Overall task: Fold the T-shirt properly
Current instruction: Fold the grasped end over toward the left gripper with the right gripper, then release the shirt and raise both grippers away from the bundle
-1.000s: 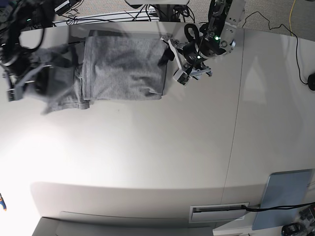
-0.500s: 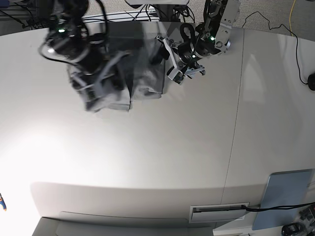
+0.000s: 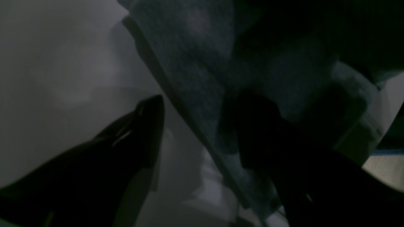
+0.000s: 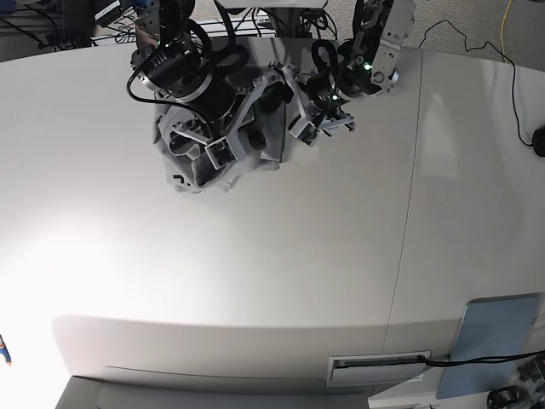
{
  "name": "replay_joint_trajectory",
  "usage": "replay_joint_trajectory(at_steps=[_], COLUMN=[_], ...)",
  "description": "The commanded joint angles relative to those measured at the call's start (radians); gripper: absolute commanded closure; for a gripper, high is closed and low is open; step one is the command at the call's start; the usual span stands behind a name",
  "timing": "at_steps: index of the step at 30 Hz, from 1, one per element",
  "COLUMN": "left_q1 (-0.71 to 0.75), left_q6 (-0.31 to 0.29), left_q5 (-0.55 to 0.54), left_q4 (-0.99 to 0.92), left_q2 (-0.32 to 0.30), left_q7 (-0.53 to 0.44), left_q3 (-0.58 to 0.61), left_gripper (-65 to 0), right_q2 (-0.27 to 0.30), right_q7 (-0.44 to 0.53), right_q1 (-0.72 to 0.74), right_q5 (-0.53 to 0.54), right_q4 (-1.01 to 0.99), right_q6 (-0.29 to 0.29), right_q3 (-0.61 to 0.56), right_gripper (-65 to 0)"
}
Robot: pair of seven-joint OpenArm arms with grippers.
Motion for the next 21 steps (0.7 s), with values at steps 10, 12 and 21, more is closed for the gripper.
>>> replay_joint_trajectory(at_steps=[10, 12, 21], left_q1=[-0.002, -0.002, -0.002], left_q6=[-0.003, -0.003, 0.0], left_q5=[0.005, 0.004, -0.006], left_q4=[0.011, 0.013, 0.105], left_q2=[0.0, 0.0, -0.03], left_q7=[0.005, 0.005, 0.093], left_q3=[-0.003, -0.003, -0.071], left_gripper=[-37.1, -37.1, -37.1], right_q2=[-0.005, -0.005, -0.005], right_q7=[0.083, 0.089, 0.089], right_q1=[0.003, 0.003, 0.003], right_q5=[0.041, 0.087, 0.167], right_q4=[0.016, 0.017, 0.019], right_q6=[0.096, 0.1, 0.166], right_q3=[-0.003, -0.003, 0.001], right_gripper=[-23.4, -24.1, -24.1])
